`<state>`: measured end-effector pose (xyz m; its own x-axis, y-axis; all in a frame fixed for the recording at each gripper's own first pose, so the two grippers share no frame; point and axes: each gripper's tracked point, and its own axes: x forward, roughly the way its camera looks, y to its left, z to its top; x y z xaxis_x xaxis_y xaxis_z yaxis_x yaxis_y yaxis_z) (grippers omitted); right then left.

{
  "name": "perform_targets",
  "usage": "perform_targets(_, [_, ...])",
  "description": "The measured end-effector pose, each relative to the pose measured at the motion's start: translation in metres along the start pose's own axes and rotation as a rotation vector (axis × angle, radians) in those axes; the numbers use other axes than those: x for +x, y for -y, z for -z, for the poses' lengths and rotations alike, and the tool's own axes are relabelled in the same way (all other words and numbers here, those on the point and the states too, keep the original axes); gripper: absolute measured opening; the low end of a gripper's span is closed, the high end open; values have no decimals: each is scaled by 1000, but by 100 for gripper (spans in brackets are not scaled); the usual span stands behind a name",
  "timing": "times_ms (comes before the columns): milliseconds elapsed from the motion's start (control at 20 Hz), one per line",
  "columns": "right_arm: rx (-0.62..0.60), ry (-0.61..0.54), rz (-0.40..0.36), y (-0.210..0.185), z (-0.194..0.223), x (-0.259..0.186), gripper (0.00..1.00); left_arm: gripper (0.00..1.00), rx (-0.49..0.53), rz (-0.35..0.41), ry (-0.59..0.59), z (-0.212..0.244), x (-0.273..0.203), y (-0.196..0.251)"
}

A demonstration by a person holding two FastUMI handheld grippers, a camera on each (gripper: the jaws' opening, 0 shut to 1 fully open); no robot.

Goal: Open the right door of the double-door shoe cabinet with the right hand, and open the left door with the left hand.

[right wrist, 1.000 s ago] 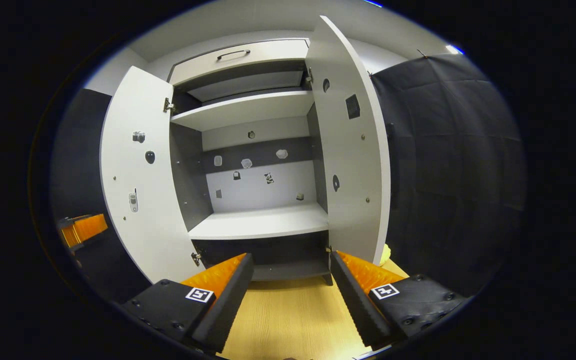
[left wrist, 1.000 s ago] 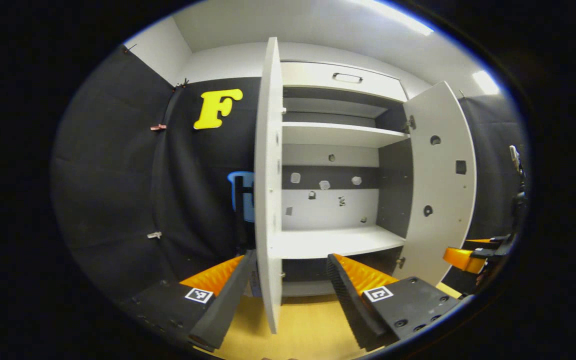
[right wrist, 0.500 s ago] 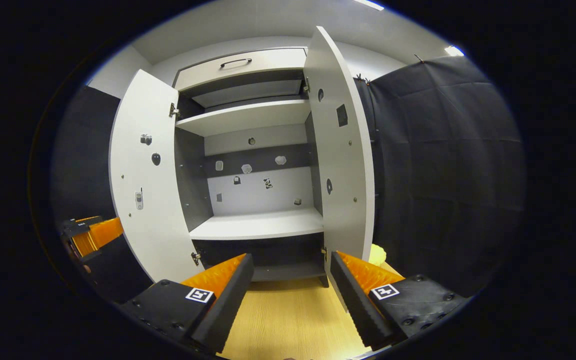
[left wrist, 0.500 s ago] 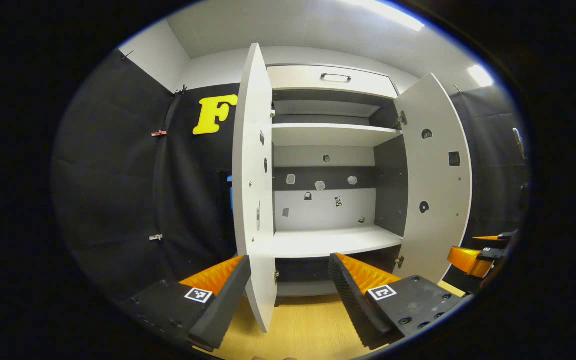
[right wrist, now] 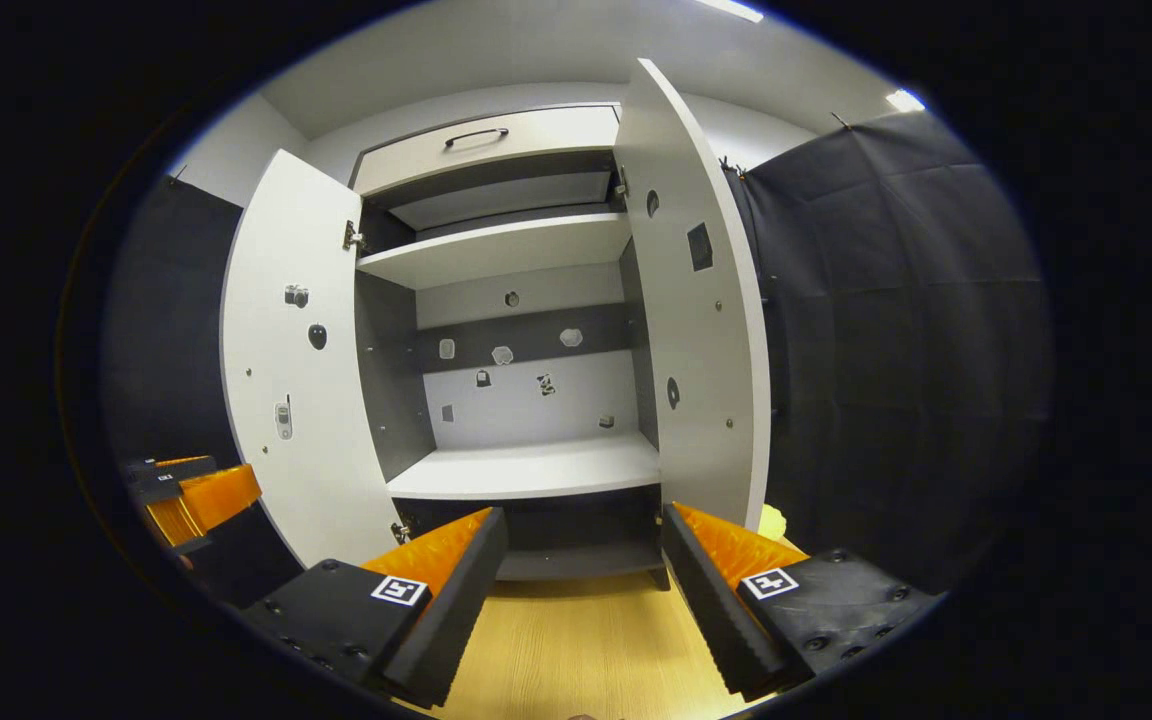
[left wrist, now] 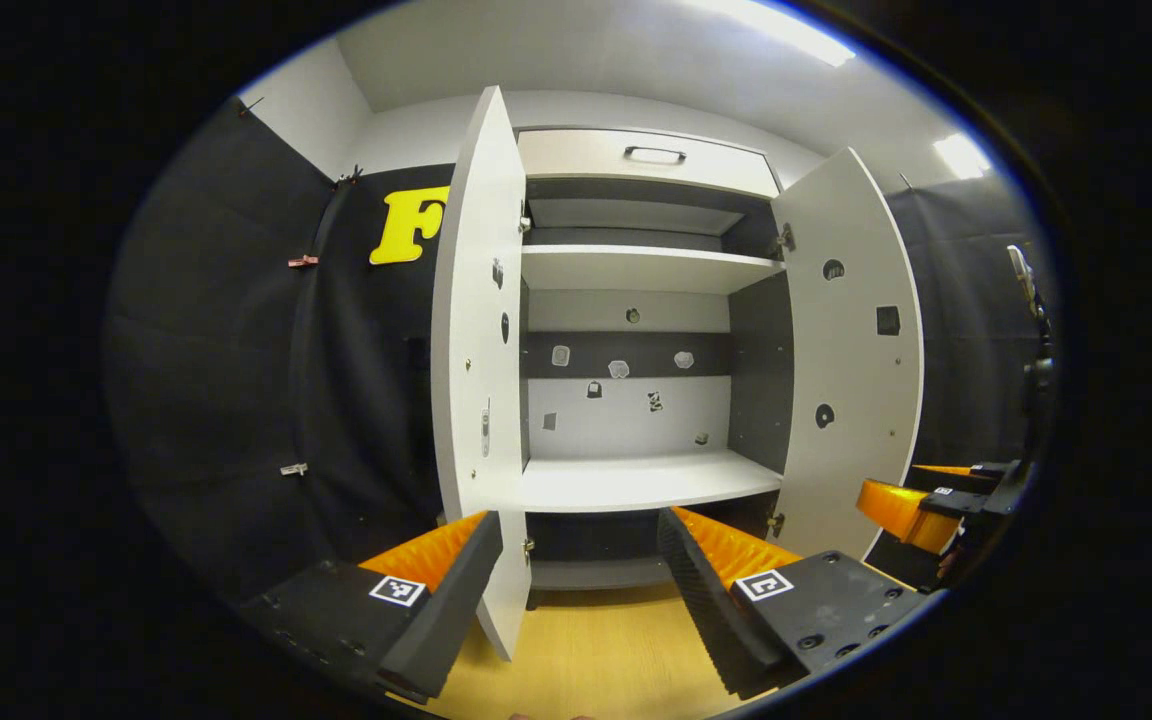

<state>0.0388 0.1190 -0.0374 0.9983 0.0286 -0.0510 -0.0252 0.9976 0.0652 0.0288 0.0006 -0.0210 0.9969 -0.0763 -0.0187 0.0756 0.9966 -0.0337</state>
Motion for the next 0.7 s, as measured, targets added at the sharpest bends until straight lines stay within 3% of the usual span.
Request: perform_targets(700, [-47,-36,-83,-33,8,5,98,98,25,-47,-58,17,-16,-14])
